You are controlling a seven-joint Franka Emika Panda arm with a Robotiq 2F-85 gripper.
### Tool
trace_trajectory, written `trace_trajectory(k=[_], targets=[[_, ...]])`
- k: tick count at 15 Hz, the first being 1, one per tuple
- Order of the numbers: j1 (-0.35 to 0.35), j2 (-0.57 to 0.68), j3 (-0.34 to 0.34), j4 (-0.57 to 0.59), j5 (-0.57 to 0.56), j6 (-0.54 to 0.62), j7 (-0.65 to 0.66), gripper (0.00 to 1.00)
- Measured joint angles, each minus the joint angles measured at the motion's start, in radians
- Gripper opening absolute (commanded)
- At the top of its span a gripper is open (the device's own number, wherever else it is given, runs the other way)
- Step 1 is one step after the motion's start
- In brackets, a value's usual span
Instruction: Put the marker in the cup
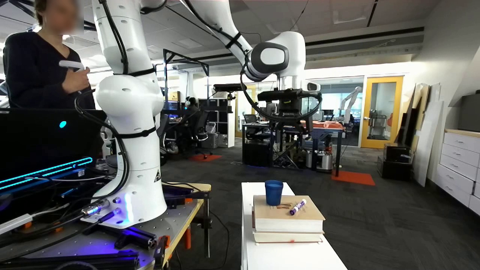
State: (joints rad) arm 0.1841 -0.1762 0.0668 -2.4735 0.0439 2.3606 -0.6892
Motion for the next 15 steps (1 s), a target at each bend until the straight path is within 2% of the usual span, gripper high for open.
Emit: trace_trajectory(k=[7, 15], targets=[[0.000, 0.050, 0.003, -0.002, 0.017, 0.035, -0.157, 1.00], [0.000, 0.072, 0.003, -0.002, 0.033, 0.036, -0.173, 1.00]])
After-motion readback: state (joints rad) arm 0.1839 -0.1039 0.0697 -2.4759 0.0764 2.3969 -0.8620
